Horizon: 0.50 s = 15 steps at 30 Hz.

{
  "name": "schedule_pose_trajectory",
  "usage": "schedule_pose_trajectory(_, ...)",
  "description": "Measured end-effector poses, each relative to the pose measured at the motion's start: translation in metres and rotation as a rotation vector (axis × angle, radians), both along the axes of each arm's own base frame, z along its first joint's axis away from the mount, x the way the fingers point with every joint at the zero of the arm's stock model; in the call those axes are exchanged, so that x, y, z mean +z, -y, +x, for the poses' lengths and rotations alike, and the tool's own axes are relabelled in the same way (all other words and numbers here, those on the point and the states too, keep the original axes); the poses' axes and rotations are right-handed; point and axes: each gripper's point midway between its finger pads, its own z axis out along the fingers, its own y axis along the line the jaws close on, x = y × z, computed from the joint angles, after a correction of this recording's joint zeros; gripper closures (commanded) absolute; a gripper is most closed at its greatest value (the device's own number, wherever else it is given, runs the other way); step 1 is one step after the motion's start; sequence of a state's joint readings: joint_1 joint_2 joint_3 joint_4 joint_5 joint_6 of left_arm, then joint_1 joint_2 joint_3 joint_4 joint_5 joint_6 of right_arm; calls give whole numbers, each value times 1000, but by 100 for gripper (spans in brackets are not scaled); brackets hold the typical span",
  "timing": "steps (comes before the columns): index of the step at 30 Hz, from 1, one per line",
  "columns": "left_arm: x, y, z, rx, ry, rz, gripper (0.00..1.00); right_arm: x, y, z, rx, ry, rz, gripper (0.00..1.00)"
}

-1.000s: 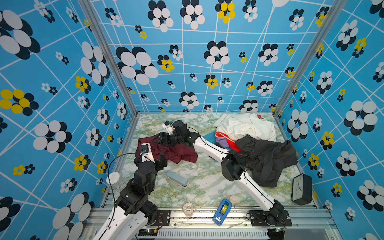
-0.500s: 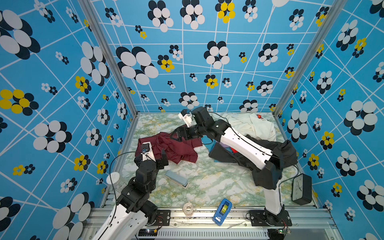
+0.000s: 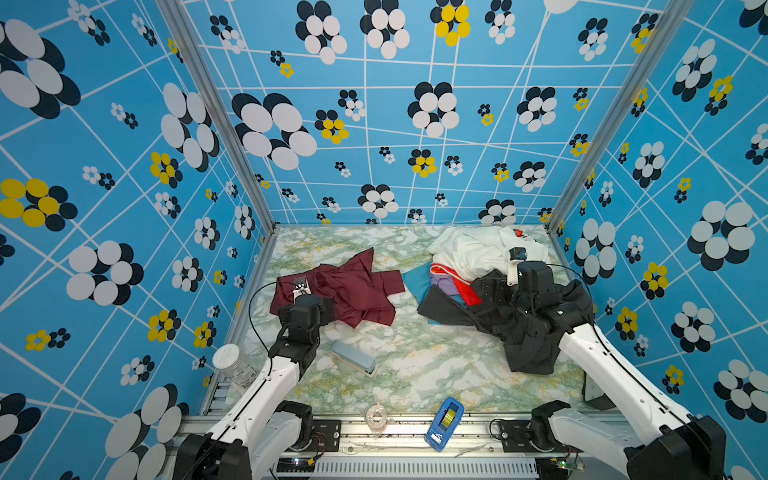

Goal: Pick out a specific cloth from the pile

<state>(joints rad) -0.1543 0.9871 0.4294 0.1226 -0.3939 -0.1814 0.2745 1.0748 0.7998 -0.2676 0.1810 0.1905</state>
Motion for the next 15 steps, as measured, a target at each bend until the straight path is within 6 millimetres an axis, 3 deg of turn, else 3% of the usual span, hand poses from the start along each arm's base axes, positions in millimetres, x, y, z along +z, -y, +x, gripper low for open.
schedule_pose_trajectory(4, -19, -2, 15, -37, -1, -30, 1, -61, 50, -4, -123, -17, -91, 1)
schedule_pose_trajectory(7, -27, 4, 27, -86, 25, -53, 1, -90, 71, -6, -176, -14, -114, 1)
schedule_pose_trajectory(11, -40, 7, 37, -134, 34, -75, 1, -97, 81, 7, -209, 63, -108, 1)
schedule_pose_trajectory(15, -34, 7, 46, -161, 86, -77, 1, -99, 82, 22, -213, 116, -104, 1)
